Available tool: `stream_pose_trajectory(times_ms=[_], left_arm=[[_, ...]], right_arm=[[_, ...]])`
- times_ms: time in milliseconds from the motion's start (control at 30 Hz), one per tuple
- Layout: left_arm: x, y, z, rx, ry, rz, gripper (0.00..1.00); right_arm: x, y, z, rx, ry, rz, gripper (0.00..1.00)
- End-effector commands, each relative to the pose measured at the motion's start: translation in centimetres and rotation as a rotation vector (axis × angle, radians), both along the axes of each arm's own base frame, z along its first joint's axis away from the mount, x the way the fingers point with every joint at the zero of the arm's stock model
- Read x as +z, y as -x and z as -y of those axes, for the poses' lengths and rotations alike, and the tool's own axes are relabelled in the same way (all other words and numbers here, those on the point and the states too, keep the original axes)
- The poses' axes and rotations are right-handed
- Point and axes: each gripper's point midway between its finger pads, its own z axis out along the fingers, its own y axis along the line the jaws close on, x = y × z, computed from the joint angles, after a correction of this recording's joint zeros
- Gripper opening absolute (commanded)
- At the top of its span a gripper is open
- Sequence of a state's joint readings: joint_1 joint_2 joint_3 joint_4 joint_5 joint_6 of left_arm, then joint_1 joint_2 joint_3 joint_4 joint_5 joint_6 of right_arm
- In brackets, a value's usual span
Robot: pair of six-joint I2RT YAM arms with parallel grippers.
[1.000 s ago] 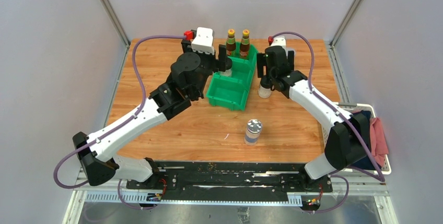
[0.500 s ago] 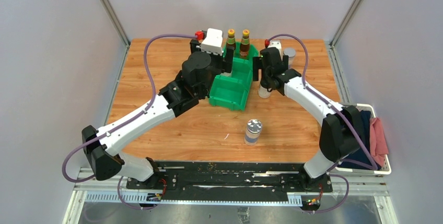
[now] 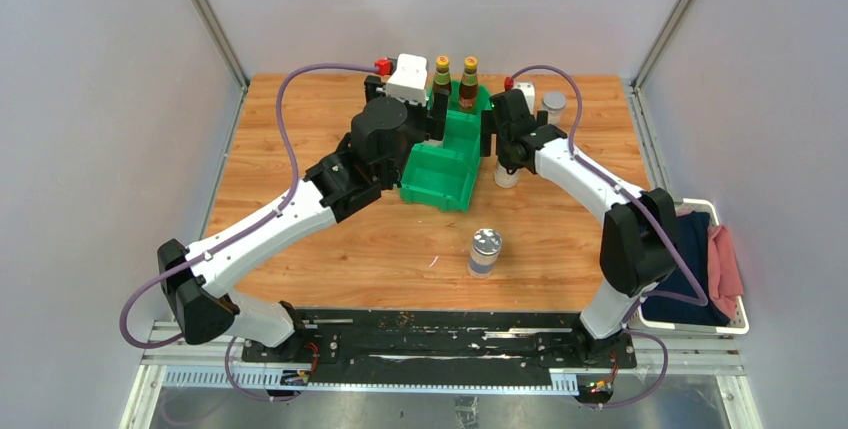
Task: Organize the condiment bottles
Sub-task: Pick up the bottle from the center of the board.
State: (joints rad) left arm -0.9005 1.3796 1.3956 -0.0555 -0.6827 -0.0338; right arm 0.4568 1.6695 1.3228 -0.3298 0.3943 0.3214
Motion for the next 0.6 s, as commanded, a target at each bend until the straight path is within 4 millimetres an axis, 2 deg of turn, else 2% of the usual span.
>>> stream_pose_trajectory(times_ms=[0, 367, 567], left_arm=[[0.5, 0.2, 0.2, 0.012, 0.023, 0.001, 0.84], [-0.1, 0.2, 0.2, 0.010, 0.020, -0.008, 0.84], [-0.4, 0.2, 0.2, 0.010, 0.017, -0.014, 0.84]], right_arm=[[-0.3, 0.1, -0.4, -0.035, 0.001, -0.024, 0.98], [-1.4, 0.0, 0.2, -0.060, 0.025, -0.045, 0.98], [-1.9, -0.2, 0.5, -0.081, 0.003, -0.054, 0.94]])
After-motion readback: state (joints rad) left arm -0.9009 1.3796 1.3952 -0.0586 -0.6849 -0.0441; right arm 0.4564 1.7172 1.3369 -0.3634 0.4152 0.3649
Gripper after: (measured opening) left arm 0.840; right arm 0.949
